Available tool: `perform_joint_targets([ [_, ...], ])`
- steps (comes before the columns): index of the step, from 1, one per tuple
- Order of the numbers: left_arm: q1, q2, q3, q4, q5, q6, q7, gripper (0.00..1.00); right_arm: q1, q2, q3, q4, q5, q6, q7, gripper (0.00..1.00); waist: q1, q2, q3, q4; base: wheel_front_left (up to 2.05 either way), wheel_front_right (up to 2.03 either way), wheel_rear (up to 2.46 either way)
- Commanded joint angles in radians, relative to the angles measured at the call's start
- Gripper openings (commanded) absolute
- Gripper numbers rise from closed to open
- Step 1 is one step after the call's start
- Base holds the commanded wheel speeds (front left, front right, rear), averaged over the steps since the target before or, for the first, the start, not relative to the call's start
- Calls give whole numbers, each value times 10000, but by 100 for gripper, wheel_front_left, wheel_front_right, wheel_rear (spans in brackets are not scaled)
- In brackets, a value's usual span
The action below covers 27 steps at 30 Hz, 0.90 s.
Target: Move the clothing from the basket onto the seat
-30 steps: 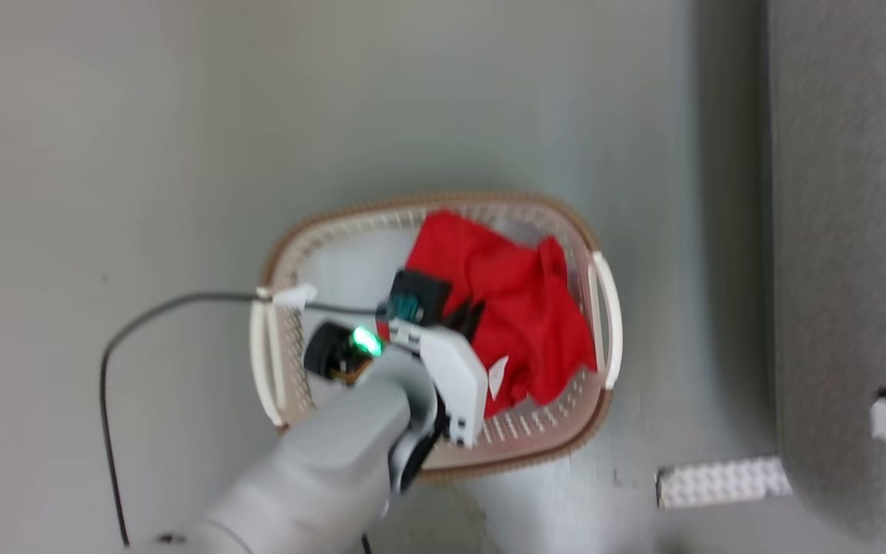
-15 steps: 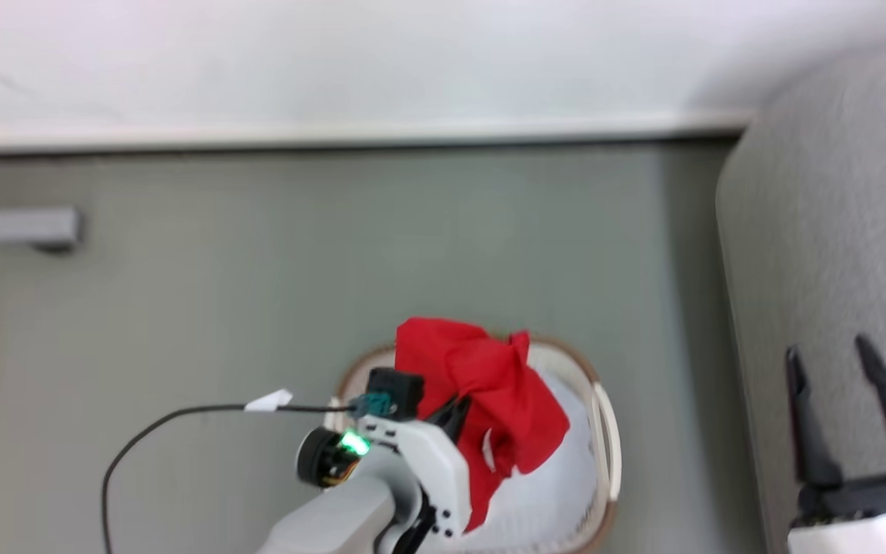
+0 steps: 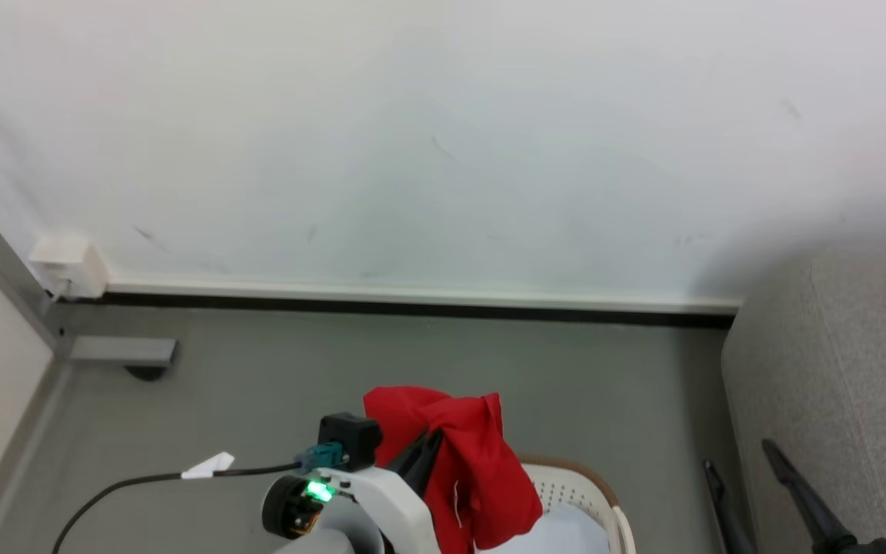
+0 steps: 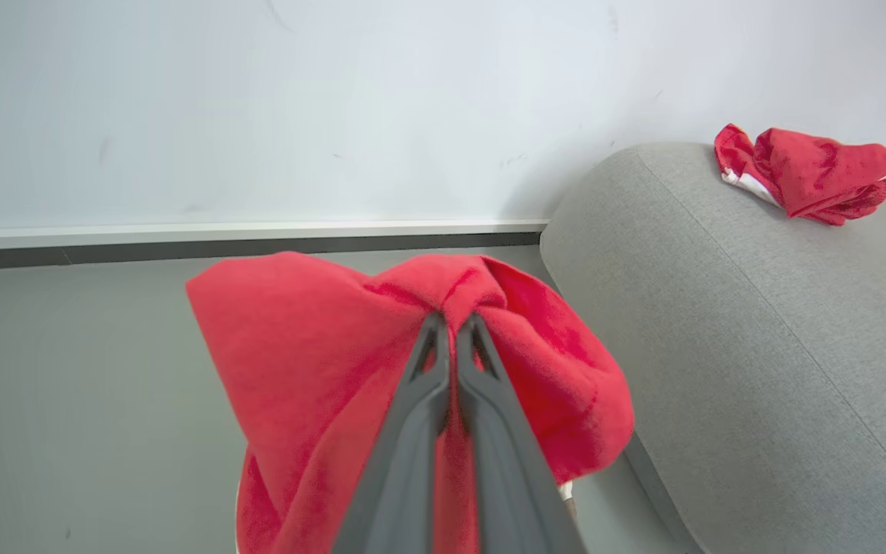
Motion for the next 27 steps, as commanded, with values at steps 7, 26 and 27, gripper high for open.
perform_joint_targets([
  [7,488,1208,157,-2419,231,978,214,0,-55,-474,1281,-129,295,-29,6,100,4,0,-885,189,0,0,0],
  [26,33,1503,-238,-5695,782,2008,1029,0,-1639,-749,4081,-185,722,-29,8,100,4,0,-983,138,0,0,0],
  [27,-7,1408,-296,-5669,800,1969,1054,0,-1702,-711,4128,-141,717,-29,8,100,4,0,-973,118,0,0,0],
])
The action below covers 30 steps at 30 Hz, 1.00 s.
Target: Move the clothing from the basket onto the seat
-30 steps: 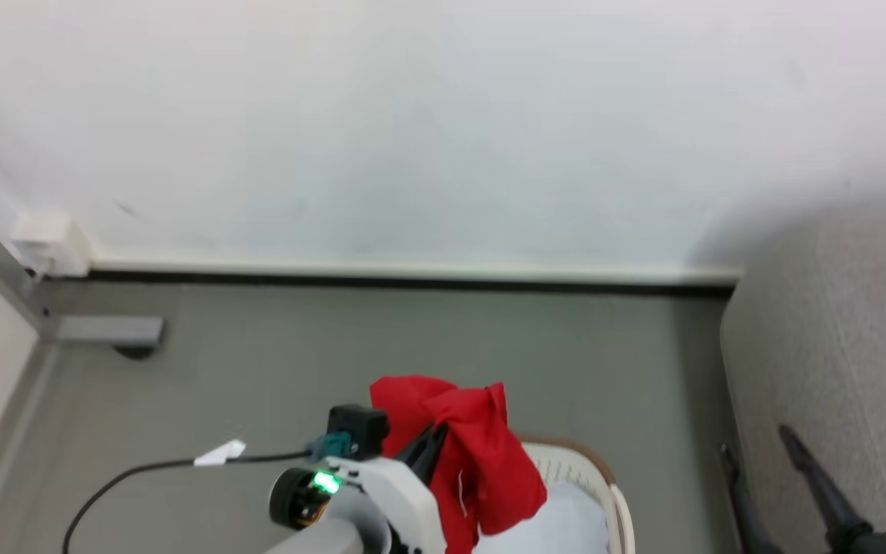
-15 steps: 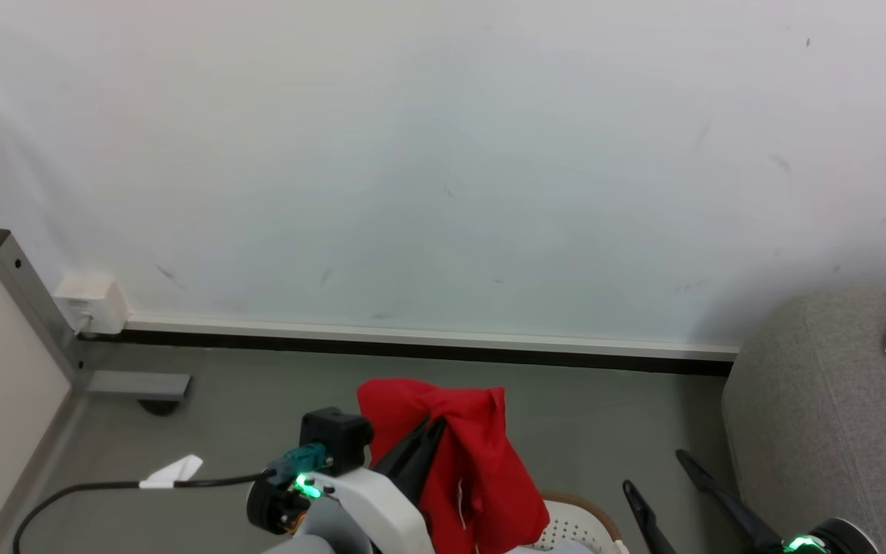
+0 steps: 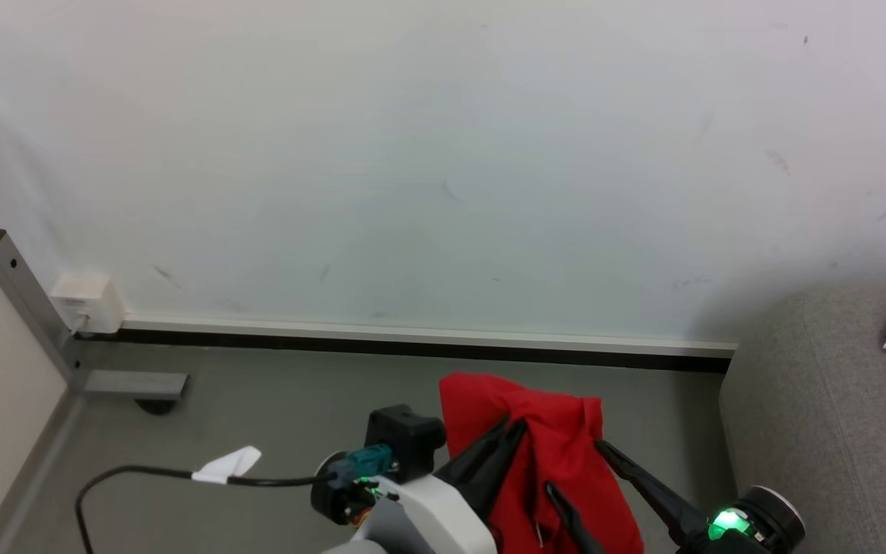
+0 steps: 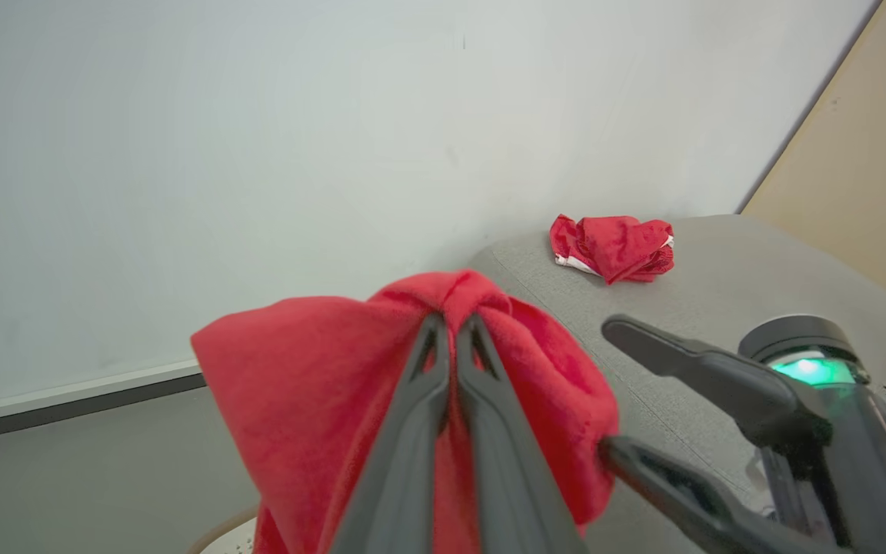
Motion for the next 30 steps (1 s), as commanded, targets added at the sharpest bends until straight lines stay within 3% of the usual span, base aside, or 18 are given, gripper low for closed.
perform_joint_targets([
  [1,-104,-53,-29,6,99,-52,27,0,-118,22,10,50,85,-29,8,100,0,-1,8,-29,0,0,0],
  [16,-442,-874,-717,-503,259,-661,401,0,-448,214,-512,1333,-637,-29,10,100,0,-1,36,-256,0,0,0],
  [17,-450,-873,-732,-490,278,-671,407,0,-483,168,-433,1420,-559,-29,10,77,0,-1,30,-265,0,0,0],
  [18,-454,-875,-749,-457,307,-688,414,0,-551,127,-387,1473,-473,-29,10,20,0,-1,27,-275,0,0,0],
  [19,-446,-879,-765,-414,324,-699,395,0,-592,99,-344,1563,-324,-29,10,0,0,-1,25,-287,0,0,0],
  [27,-340,-881,-808,-109,351,-706,325,0,-877,-210,-145,1591,237,-30,8,0,0,-1,29,-481,0,0,0],
  [28,-349,-878,-769,-54,409,-652,267,7,-892,-238,-200,1558,253,-30,7,0,0,-1,47,-525,0,0,0],
  [30,-393,-844,-763,109,462,-569,155,85,-888,-310,-292,1502,279,-30,7,0,0,-1,86,-621,0,0,0],
])
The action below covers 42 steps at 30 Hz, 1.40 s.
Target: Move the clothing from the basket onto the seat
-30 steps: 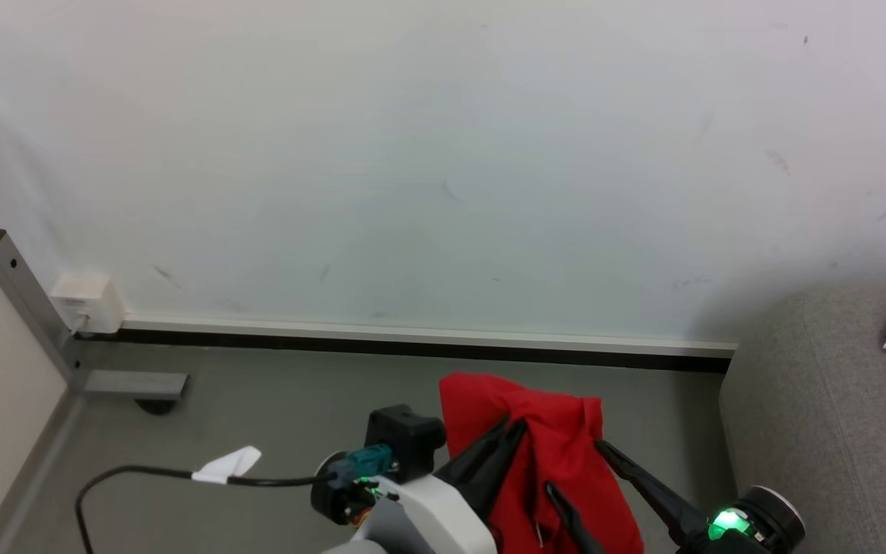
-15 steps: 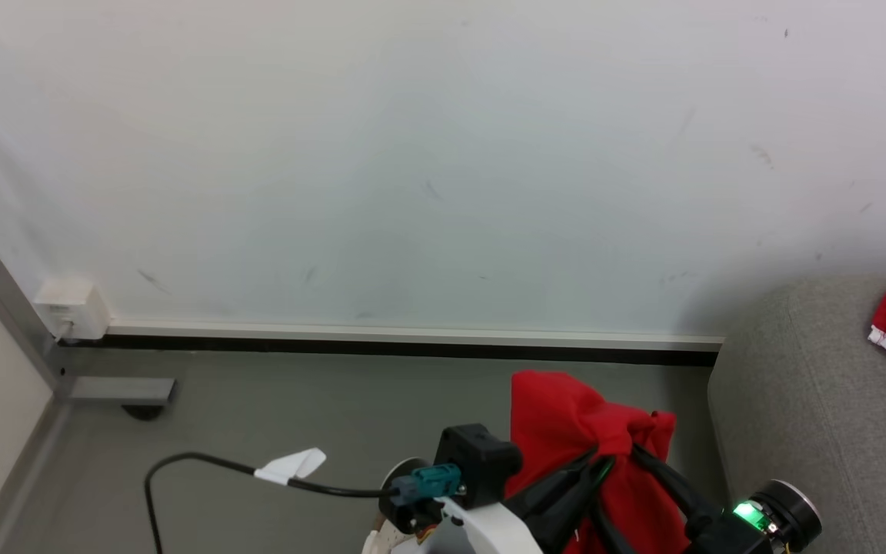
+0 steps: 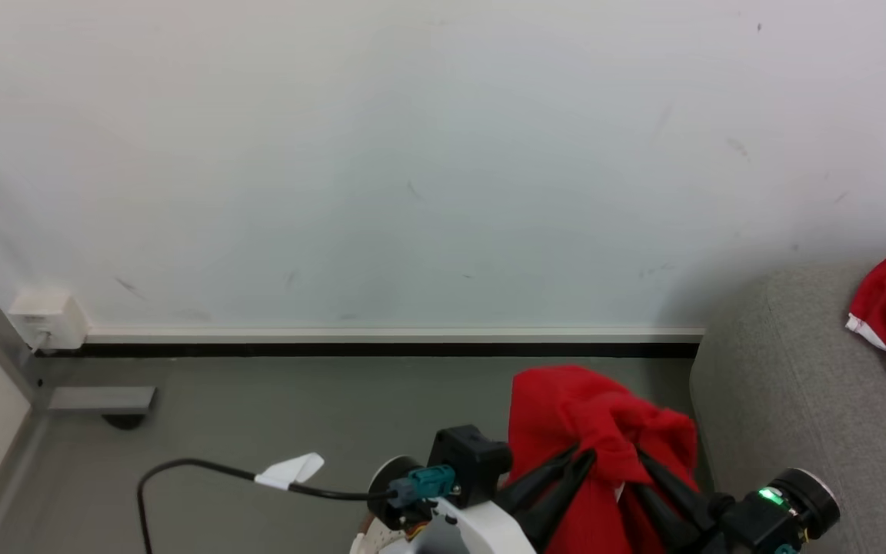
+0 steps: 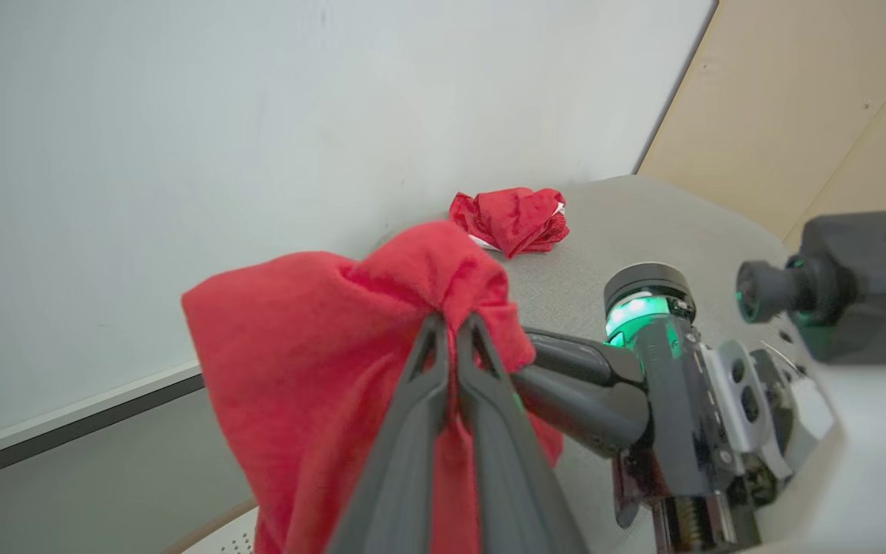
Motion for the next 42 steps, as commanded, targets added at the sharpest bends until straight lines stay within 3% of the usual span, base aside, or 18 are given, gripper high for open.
perform_joint_targets([
  [1,-14,26,39,97,21,16,-69,100,-132,-97,-104,-69,67,-30,1,0,0,0,43,-84,0,0,0],
  [8,12,-4,156,634,165,79,-457,100,-235,-352,-674,-463,98,-30,0,0,0,0,291,-746,0,0,0],
  [26,-648,-408,123,1532,733,-371,-919,100,51,-1047,-2505,-1551,125,-30,1,0,0,0,1412,-3154,0,0,0],
  [35,-1159,-671,110,1791,970,-525,-906,100,-205,-1040,-2947,-1705,290,-30,1,0,0,0,2030,-3502,0,0,0],
  [42,-2181,-809,72,2002,1440,-653,-720,100,-1585,-1350,-3919,-1368,772,-30,3,0,0,0,3433,-3168,0,0,0],
])
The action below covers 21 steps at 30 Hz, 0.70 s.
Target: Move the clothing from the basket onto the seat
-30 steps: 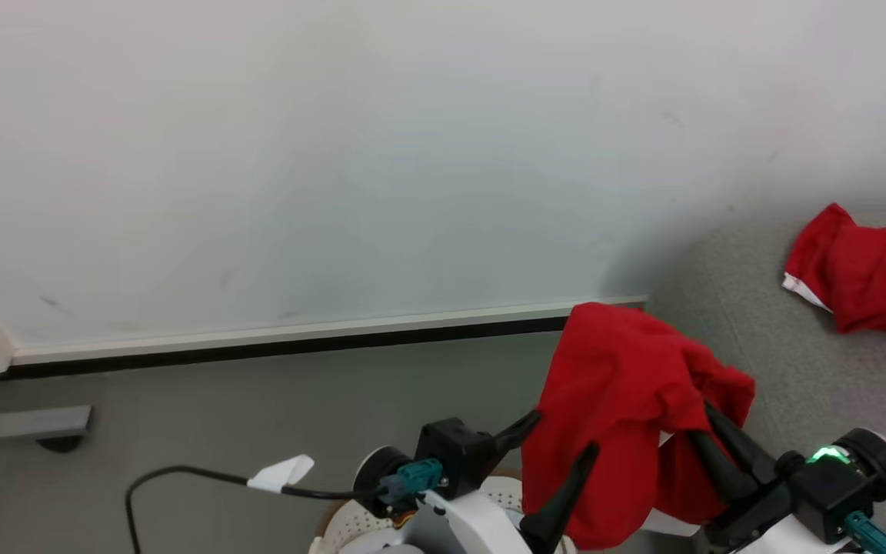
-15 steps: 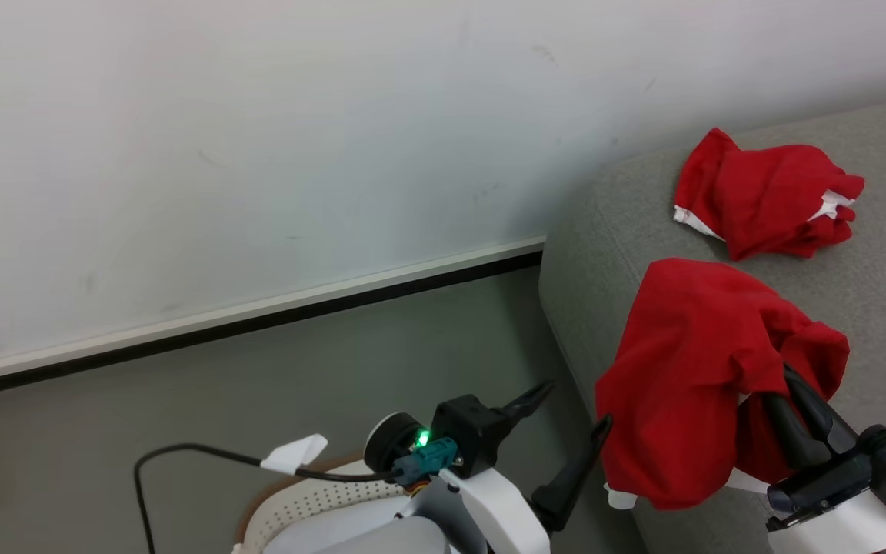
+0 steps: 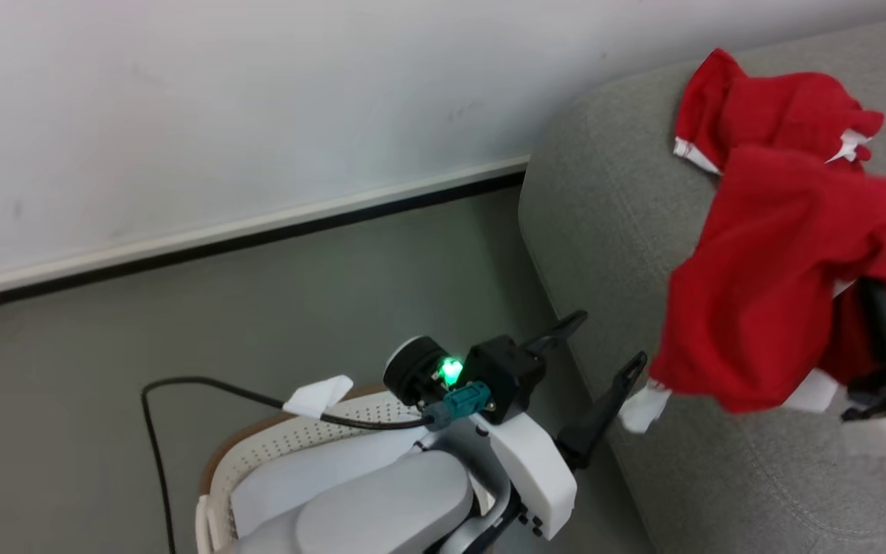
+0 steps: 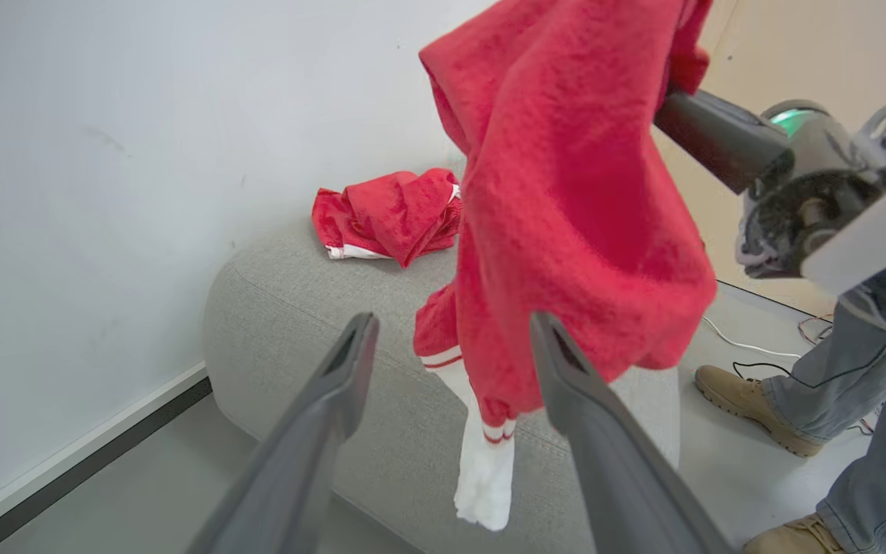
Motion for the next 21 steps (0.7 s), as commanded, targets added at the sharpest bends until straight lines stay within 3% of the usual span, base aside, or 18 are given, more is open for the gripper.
perform_joint_targets([
  [1,-314,-47,7,78,173,-63,52,100,-598,-307,-316,140,49,-30,1,0,-1,-1,804,311,0,0,0],
  [7,-1010,-337,16,309,486,-216,-12,100,-2114,-981,-1429,947,590,-30,5,0,-1,-1,1742,887,0,0,0],
  [14,-1606,-623,7,613,704,-339,-52,100,-4552,-2156,-2629,3043,889,-30,230,0,-1,-1,2610,1626,0,0,0],
  [21,-2246,-878,8,652,995,-296,42,100,-6801,-2878,-4057,5745,7,-30,163,0,-1,-1,3647,2426,0,0,0],
])
